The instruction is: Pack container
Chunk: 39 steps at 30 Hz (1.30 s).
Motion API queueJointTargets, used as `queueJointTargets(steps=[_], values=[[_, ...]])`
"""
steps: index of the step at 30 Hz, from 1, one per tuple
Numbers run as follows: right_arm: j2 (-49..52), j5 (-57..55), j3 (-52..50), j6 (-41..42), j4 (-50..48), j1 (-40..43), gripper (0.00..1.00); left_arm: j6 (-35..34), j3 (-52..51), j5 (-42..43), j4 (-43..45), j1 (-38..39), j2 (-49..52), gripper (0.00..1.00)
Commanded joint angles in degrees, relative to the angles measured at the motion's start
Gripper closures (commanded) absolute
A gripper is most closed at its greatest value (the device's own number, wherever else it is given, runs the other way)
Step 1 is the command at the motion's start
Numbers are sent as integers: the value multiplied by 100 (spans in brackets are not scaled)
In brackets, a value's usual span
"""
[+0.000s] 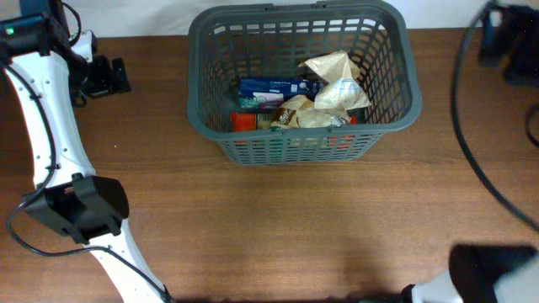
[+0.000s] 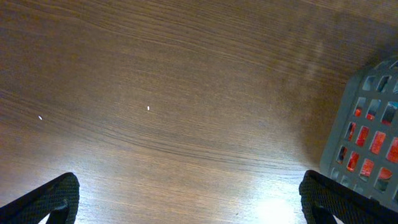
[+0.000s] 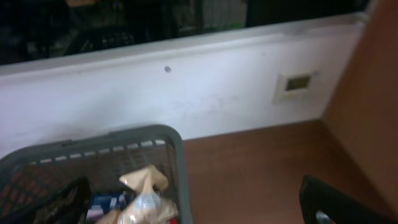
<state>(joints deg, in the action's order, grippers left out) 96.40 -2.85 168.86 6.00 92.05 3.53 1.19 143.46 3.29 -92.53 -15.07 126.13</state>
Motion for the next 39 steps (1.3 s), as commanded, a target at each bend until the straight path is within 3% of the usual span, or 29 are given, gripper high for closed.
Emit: queueJointTargets(steps=[1, 3, 4, 7, 11, 13, 17, 21, 26, 30, 33, 39], values=[[-1786, -96, -1770, -2, -518, 175, 1, -52, -20, 83, -9, -11, -17, 1], [-2911, -326, -3152, -2, -981, 168, 1, -52, -20, 83, -11, -11, -17, 1], [-3917, -345, -4395, 0, -1338, 168, 1, -52, -20, 83, -11, -9, -17, 1], [-5501, -343, -6360, 0, -1451, 175, 1, -52, -20, 83, -11, -11, -17, 1], [-6828, -258, -8137, 505, -2050, 175, 1, -52, -20, 83, -11, -11, -17, 1], [-7082, -188, -8513, 916, -2317, 175, 1, -52, -20, 83, -11, -11, -17, 1], [-7235, 199, -9001, 2658, -2608, 175, 1, -52, -20, 83, -11, -11, -17, 1], [-7237, -55, -9020, 2581, -2610, 175, 1, -50, -20, 83, -11, -11, -17, 1], [-7230, -1217, -9130, 2579, -2461, 175, 1, -52, -20, 83, -11, -11, -17, 1], [-7230, -2087, -9827, 2583, -2573, 175, 1, -52, -20, 83, -11, -11, -17, 1], [-7246, -2437, -11130, 2586, -3613, 175, 1, -52, -20, 83, -9, -11, -17, 1], [-8168, -1646, -14220, 2601, -7650, -4, 1, -52, -20, 83, -9, -11, -17, 1]])
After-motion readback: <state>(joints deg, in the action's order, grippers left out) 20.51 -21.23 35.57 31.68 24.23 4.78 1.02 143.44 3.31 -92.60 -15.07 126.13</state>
